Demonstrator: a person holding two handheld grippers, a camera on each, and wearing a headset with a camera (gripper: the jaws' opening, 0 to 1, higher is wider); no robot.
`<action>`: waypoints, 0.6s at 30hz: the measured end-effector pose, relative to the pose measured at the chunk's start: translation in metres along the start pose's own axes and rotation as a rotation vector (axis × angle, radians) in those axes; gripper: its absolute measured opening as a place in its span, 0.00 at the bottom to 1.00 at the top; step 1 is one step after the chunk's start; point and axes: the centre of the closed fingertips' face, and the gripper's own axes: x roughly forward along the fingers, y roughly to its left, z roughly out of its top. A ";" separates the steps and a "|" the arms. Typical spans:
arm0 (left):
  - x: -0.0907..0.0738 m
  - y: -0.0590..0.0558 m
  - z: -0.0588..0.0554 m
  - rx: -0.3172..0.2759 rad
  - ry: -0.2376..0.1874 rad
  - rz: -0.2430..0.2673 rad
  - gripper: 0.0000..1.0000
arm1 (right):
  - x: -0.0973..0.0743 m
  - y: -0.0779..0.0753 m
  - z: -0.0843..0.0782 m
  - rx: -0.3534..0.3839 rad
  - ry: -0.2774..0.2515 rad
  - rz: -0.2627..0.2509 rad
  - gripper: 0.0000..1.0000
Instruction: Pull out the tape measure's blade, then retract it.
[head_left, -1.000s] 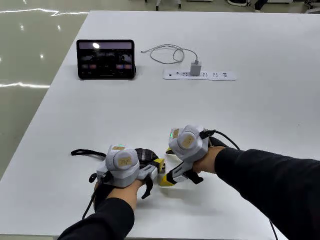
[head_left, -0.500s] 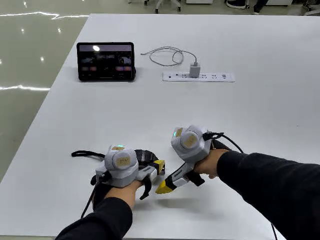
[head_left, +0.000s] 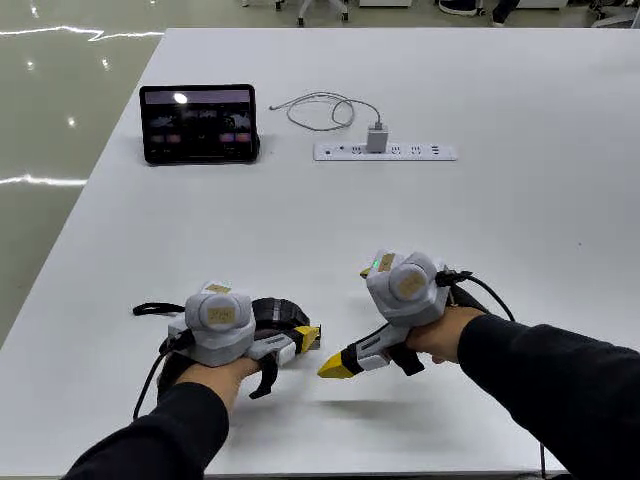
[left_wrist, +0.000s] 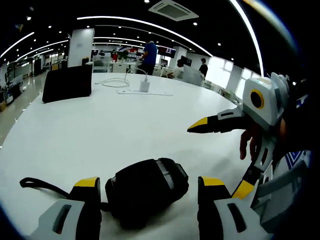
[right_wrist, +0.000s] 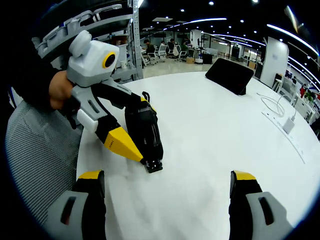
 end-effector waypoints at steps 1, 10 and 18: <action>-0.002 0.002 0.002 0.032 -0.005 0.000 0.78 | -0.003 -0.001 -0.002 0.007 -0.002 -0.004 1.00; -0.027 0.015 -0.006 0.192 0.017 -0.071 1.00 | -0.033 -0.006 -0.029 0.048 -0.015 -0.049 1.00; -0.046 0.035 -0.019 0.233 0.058 -0.076 1.00 | -0.060 -0.006 -0.054 0.107 -0.031 -0.085 1.00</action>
